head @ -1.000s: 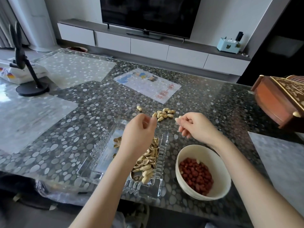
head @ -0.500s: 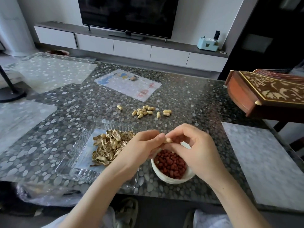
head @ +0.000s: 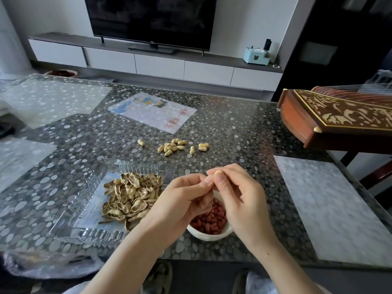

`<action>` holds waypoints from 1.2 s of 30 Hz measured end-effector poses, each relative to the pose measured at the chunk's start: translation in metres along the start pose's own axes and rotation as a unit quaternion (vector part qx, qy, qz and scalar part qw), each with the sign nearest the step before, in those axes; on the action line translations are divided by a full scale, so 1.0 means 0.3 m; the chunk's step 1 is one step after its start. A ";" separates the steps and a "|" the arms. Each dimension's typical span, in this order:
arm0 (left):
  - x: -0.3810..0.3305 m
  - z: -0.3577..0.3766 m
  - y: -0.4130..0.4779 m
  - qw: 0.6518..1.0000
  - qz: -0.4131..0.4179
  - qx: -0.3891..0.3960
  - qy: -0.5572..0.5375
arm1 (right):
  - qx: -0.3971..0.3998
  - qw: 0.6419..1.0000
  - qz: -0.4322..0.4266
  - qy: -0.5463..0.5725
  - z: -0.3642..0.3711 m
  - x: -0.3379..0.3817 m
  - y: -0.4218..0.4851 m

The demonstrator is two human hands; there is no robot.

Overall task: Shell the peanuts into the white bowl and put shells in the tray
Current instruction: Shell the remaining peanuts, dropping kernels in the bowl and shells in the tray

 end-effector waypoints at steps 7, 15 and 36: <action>0.003 0.036 0.002 0.999 -0.007 0.022 -0.024 | -0.048 0.999 -0.012 0.004 -0.036 0.014 0.008; -0.023 0.004 0.005 1.000 0.019 -0.016 -0.001 | 0.023 0.998 0.048 0.032 0.006 -0.040 0.016; -0.154 -0.022 -0.034 0.920 0.230 -0.105 0.299 | 0.099 0.990 0.045 -0.090 0.031 -0.067 -0.001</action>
Point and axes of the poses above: each hand's wrist, its own y-axis towards the middle knuckle, its own z-axis out of the palm, x = y × z, the point moved 9 cm from there along y, towards the middle knuckle, and after that the axes turned 8 degrees about -x, right-handed, at the moved point
